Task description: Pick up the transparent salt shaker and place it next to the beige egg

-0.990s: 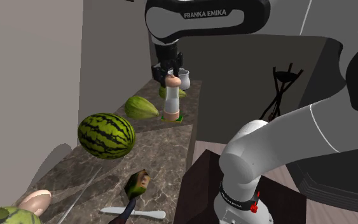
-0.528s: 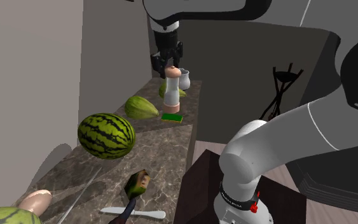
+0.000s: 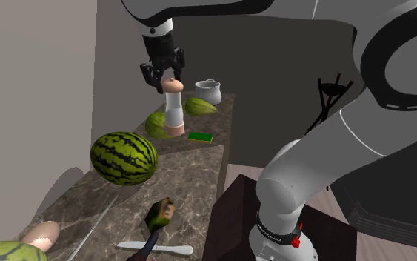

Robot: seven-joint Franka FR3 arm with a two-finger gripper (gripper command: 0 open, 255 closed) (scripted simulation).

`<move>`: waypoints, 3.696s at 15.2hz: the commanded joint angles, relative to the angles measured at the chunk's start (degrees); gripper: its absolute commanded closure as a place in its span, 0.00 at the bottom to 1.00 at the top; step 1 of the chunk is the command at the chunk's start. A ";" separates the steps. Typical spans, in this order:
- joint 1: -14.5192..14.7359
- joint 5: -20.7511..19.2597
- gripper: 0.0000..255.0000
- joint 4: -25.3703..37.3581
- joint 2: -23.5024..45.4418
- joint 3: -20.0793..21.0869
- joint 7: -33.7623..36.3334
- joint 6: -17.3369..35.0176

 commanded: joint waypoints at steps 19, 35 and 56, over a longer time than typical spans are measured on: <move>9.19 -15.92 1.00 47.59 45.07 19.98 25.78 -14.14; 15.74 -21.82 1.00 54.93 56.82 20.11 31.05 -12.85; 10.81 -20.45 1.00 34.15 53.77 20.22 36.36 3.96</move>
